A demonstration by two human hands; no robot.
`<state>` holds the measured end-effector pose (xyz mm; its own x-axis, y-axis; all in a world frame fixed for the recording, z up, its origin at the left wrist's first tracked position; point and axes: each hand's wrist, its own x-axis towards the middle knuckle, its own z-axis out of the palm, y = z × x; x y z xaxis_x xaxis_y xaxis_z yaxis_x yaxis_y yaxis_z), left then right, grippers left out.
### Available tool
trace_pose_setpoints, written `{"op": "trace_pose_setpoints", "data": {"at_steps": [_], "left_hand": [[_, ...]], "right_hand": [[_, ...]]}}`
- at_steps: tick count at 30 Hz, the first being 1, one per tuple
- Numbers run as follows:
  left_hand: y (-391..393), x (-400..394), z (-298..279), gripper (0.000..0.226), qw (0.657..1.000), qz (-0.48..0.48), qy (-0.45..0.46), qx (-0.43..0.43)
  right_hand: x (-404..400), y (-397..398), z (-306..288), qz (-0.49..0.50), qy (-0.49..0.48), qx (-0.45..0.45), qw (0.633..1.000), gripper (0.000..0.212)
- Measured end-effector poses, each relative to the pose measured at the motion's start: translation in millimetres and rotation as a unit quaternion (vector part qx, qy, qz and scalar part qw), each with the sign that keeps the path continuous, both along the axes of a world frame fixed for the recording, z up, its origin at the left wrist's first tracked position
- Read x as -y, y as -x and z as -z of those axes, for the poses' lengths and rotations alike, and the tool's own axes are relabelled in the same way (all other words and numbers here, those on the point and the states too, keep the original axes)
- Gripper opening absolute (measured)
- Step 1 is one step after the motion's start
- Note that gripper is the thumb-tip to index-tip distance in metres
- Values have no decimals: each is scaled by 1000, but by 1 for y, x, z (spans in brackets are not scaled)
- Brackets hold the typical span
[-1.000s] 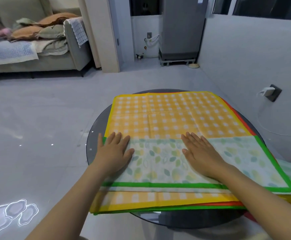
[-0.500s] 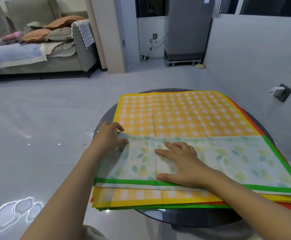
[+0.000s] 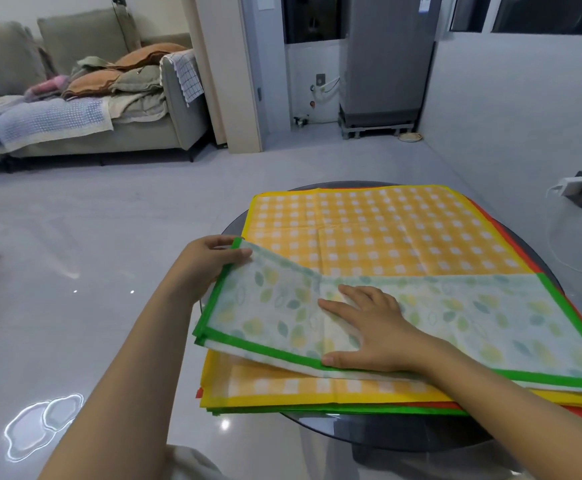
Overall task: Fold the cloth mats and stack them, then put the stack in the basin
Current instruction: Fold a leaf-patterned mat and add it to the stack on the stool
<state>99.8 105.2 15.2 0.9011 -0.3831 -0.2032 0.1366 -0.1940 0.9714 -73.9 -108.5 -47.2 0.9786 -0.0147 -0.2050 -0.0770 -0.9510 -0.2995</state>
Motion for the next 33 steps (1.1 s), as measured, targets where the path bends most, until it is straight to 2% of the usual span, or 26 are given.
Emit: {"op": "trace_pose_setpoints", "data": {"at_steps": [3,5,11,14,18,20,21,25,33], "left_hand": [[6,8,-14,28,997,24,56,-44],[7,16,-19,33,995,42,70,-56],[22,52,-23,76,985,101,96,-105],[34,79,-22,52,981,104,134,-98],[60,114,-21,24,982,104,138,-81],[70,129,-15,23,978,105,160,-80],[74,136,-12,42,978,101,161,-81],[88,161,7,30,979,84,162,-91],[109,191,43,40,992,66,68,-87]], "right_hand": [[2,2,-4,0,-26,7,1000,90],[7,7,-10,19,-82,21,996,86],[34,24,-29,114,-243,108,957,70],[48,36,-35,170,-300,147,927,54],[62,49,-38,224,-375,173,883,36],[67,55,-39,242,-414,174,860,33],[68,57,-40,247,-424,175,854,33],[73,66,-42,254,-456,173,835,31],[76,72,-38,289,-393,133,863,36]]}}
